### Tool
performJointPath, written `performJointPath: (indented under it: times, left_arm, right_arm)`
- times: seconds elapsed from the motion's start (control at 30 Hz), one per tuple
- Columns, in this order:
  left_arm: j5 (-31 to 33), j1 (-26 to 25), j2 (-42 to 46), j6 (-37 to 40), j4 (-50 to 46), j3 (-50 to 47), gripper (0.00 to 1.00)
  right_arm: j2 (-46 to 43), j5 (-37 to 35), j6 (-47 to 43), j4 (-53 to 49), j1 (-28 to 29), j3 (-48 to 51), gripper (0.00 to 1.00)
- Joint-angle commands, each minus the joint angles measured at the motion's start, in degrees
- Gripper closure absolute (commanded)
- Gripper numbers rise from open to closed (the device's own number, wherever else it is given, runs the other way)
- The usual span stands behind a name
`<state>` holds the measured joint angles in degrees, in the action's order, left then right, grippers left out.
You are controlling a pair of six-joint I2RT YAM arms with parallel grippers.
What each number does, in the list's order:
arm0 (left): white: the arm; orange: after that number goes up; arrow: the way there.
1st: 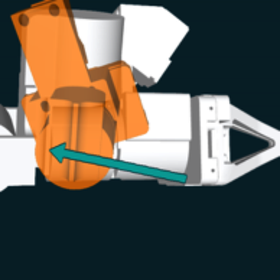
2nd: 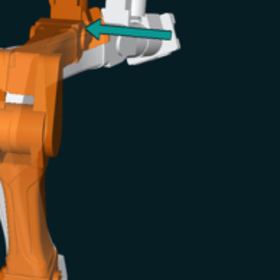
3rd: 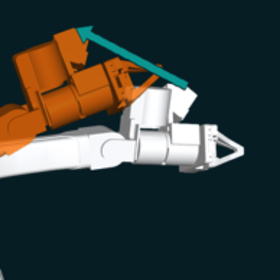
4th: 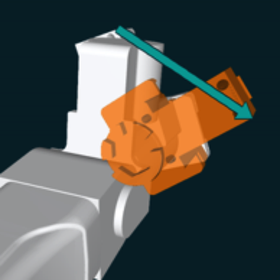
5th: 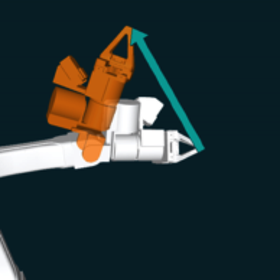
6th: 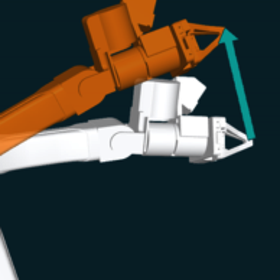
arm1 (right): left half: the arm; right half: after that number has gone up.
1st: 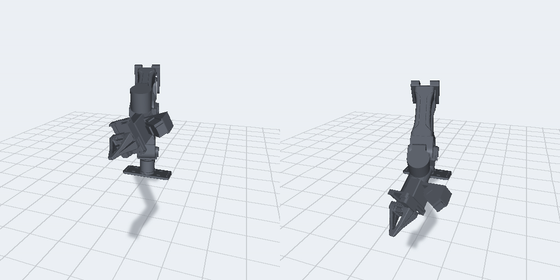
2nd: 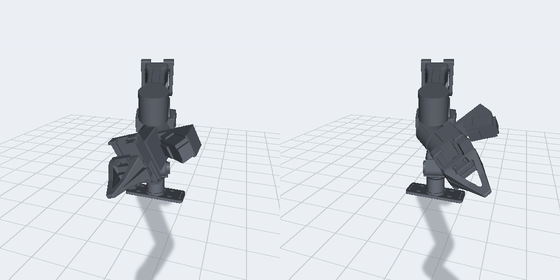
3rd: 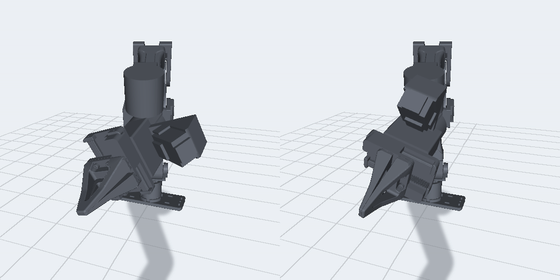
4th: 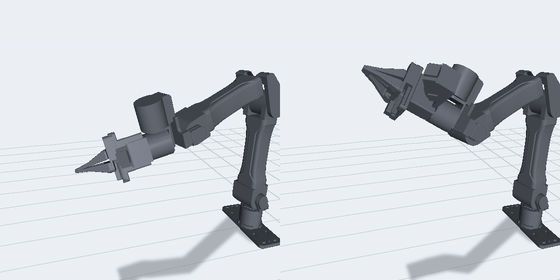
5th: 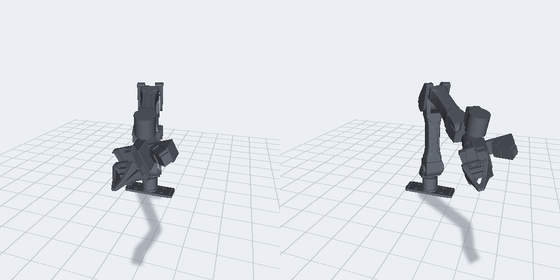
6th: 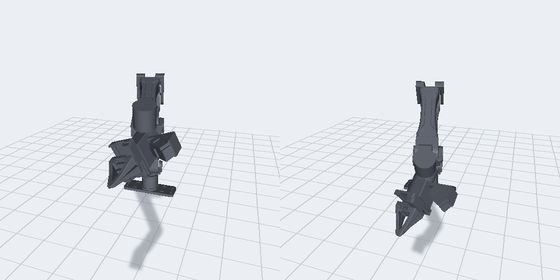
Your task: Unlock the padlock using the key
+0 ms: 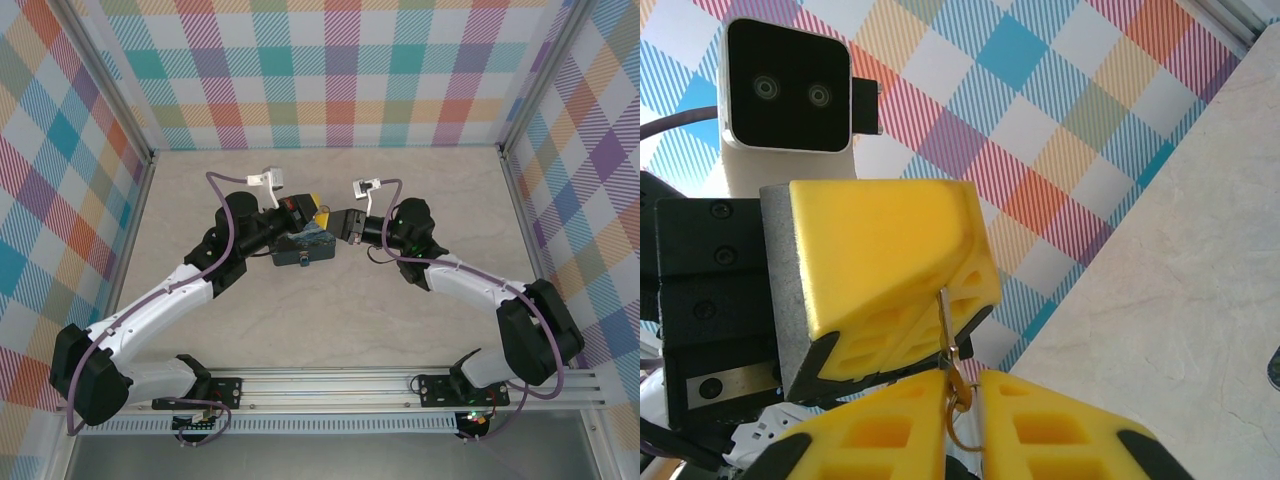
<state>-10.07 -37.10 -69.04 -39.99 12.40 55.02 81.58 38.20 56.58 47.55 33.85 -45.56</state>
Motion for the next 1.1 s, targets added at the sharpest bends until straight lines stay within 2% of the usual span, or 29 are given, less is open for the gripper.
performJointPath:
  times: [0.0,0.13,0.3,0.37,0.5,0.7,0.87,1.07]
  left_arm:
    - [-1.18,-0.83,0.89,0.61,2.36,0.35,1.0]
    - [-0.13,-0.87,1.49,2.45,-0.34,0.92,1.0]
    - [3.68,-0.87,4.34,6.25,-6.68,2.09,0.66]
    - [5.44,-0.78,5.38,7.64,-9.75,2.67,0.52]
    - [9.3,-0.69,6.48,10.45,-16.82,4.55,0.37]
    - [12.16,-0.52,3.04,16.07,-27.82,8.74,0.16]
    - [12.33,-0.52,-5.29,19.19,-34.2,11.6,0.07]
    - [9.71,-0.82,-17.96,19.43,-32.8,15.41,0.06]
  right_arm:
    - [-0.01,-0.05,0.46,1.52,0.53,-1.82,0.87]
    - [-0.99,-0.61,-1.29,-0.89,0.52,-1.51,0.95]
    - [-4.07,-2.8,-7.43,-10.32,0.52,-0.26,0.99]
    - [-5.63,-4.59,-11.13,-16.97,0.53,0.18,0.99]
    - [-9.26,-9.86,-19.15,-31.23,0.52,0.31,0.99]
    - [-14.25,-24.51,-27.3,-54.74,0.31,-0.98,1.0]
    - [-16.68,-32.99,-27.19,-67.62,-0.96,-0.55,1.0]
    - [-19.89,-38.3,-24.73,-75.35,-3.39,2.18,1.0]
